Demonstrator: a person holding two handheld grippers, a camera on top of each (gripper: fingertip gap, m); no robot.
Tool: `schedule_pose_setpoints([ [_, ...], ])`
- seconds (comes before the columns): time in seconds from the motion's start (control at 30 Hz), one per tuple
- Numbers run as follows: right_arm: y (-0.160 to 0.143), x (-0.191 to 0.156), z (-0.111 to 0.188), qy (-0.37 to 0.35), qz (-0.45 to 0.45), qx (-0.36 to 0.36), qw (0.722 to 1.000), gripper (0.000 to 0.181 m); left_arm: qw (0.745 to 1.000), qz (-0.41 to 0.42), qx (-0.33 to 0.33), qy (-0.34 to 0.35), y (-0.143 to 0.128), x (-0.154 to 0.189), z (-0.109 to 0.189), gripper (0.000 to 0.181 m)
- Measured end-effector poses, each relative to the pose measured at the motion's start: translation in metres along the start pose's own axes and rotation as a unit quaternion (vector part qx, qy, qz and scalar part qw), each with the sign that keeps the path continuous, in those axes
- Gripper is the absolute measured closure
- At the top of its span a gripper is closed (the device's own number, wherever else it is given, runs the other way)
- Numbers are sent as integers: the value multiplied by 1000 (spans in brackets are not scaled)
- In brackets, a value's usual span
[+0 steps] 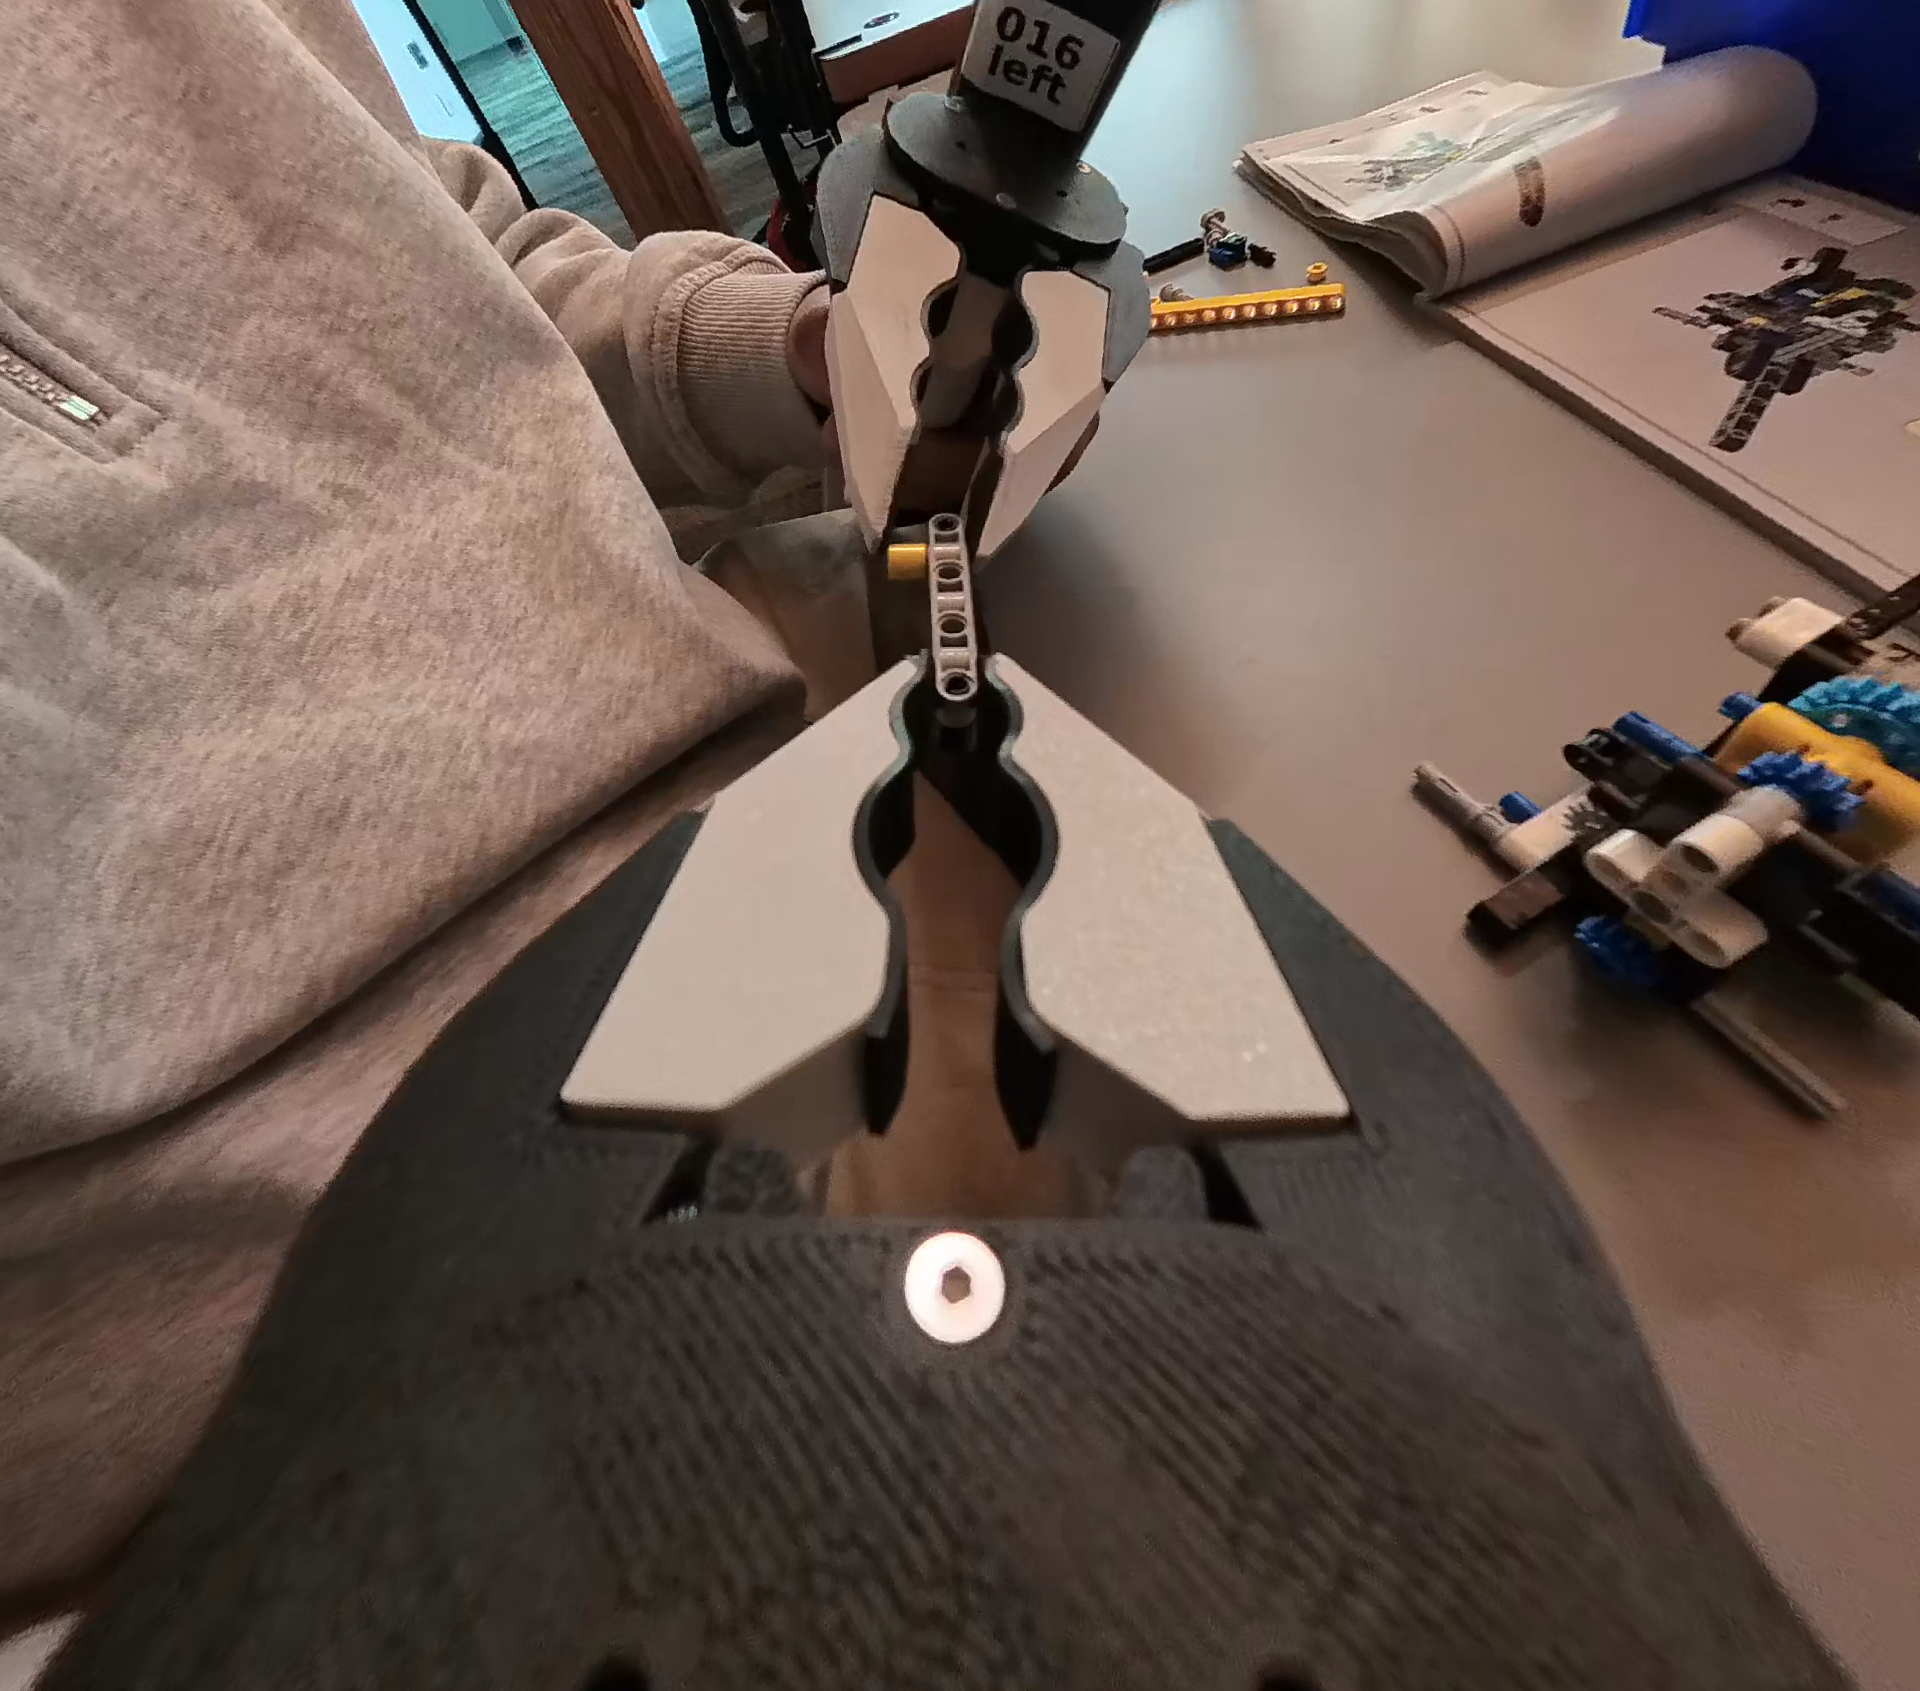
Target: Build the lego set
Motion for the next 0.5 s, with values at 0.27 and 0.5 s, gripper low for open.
schedule_pose_setpoints([
  [0.27,-1,1,-1,-4,0,-4,1000,175,1000,11,8,1,1,-2,1,168],
  [0.5,-2,-1,-2,3,1,-5,1000,175,1000,12,5,1,1,-2,2,166],
])
Point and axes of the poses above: each gripper's, where its closed fingertips meet, z back along the fingers, y out of its top, x = y × z across the jaws, the point moved 3 cm from there along z, back along the fingers, and after that the axes turned 2 degrees about -x, right-handed, at the moved point
